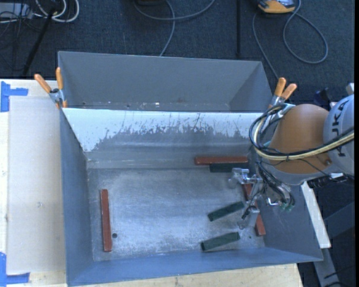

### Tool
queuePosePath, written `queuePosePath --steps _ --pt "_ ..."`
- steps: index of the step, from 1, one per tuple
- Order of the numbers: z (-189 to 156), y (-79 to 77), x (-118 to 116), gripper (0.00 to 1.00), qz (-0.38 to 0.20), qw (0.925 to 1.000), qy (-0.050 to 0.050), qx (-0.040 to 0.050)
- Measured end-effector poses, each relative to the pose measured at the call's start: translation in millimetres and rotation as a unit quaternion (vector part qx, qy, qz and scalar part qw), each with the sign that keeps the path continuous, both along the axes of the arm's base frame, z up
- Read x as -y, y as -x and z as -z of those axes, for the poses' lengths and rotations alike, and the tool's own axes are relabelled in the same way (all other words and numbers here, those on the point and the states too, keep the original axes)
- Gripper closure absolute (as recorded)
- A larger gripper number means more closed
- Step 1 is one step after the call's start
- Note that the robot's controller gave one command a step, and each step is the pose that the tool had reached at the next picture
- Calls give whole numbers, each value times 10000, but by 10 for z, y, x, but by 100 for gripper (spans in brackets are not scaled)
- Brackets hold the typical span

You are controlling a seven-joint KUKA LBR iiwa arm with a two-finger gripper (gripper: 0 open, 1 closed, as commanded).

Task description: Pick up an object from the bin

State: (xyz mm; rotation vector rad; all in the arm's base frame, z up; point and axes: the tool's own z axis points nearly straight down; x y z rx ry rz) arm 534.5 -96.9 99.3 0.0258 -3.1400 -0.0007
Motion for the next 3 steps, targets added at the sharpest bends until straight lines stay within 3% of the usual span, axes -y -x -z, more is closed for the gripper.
queuePosePath --steps 1,2,3 --pt "303 72 29 0 550 9985 -5 -5" --pt "299 69 28 0 538 9986 -1 4" --pt "303 70 26 100 529 9986 1 6"
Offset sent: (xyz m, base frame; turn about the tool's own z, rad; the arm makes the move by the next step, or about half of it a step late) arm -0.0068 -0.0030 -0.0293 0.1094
